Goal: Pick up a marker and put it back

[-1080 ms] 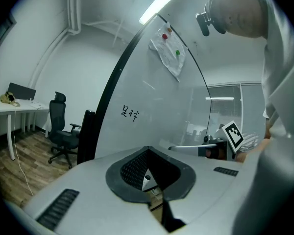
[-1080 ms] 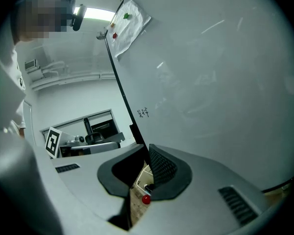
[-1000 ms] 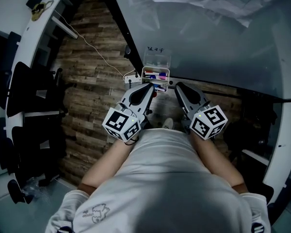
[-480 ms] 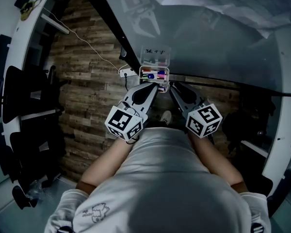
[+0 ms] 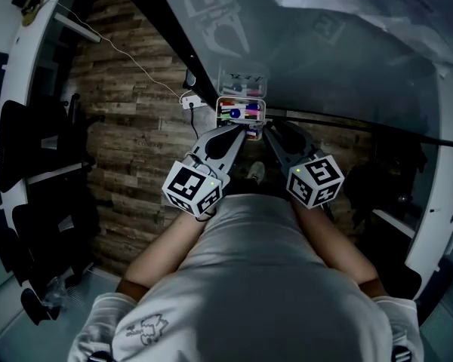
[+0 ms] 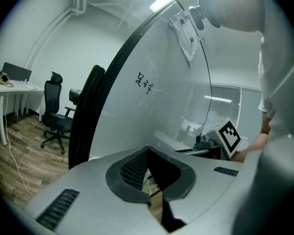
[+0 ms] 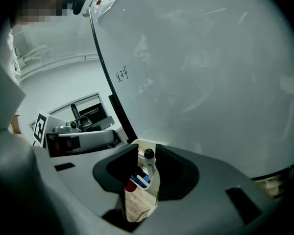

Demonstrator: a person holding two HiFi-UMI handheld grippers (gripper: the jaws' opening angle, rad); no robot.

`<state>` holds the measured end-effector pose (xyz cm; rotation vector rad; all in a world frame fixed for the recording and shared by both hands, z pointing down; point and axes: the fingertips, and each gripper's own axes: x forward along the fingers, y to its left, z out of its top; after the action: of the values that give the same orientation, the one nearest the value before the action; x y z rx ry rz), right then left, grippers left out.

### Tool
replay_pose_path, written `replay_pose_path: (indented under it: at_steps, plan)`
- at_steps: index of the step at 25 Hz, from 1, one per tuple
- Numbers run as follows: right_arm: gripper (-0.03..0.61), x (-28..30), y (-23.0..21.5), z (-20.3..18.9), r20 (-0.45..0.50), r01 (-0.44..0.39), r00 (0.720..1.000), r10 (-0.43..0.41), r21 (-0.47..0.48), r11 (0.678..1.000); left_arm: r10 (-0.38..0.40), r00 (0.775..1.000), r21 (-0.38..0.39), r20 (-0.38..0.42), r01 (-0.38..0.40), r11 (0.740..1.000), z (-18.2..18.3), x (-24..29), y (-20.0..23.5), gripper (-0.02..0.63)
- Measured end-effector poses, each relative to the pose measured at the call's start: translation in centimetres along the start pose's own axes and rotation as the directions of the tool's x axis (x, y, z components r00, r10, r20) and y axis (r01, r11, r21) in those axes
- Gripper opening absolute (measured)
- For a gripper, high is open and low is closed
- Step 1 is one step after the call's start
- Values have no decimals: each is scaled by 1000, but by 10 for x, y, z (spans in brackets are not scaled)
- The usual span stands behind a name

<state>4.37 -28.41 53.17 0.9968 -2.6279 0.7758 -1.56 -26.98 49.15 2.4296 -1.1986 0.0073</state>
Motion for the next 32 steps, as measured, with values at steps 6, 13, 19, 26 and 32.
replay_pose_path:
  at_steps: [6,13,19,26,32]
  plan:
    - [95,9,-2,-9,-32,7,999,-6,12,1000,6,1000,-18,-9,-6,1000,-5,-1,8,5]
    - [95,14,-7,-10,-36,27,999,-26,44,999,6,1000,-35,-18,-6,999,-10,0,13,5]
    - [74,12,-9,-7,-20,56,998,-56,13,998,-1,1000,-40,-23,1,999,-11,0,14,5]
    - [74,6,-8,-5,-2,71,997,-71,-5,997,-7,1000,-31,-22,6,999,-12,-3,11,5]
    - [74,-2,-5,-1,21,76,997,-75,-16,997,-5,1000,-19,-11,5,1000,-9,-7,5,5]
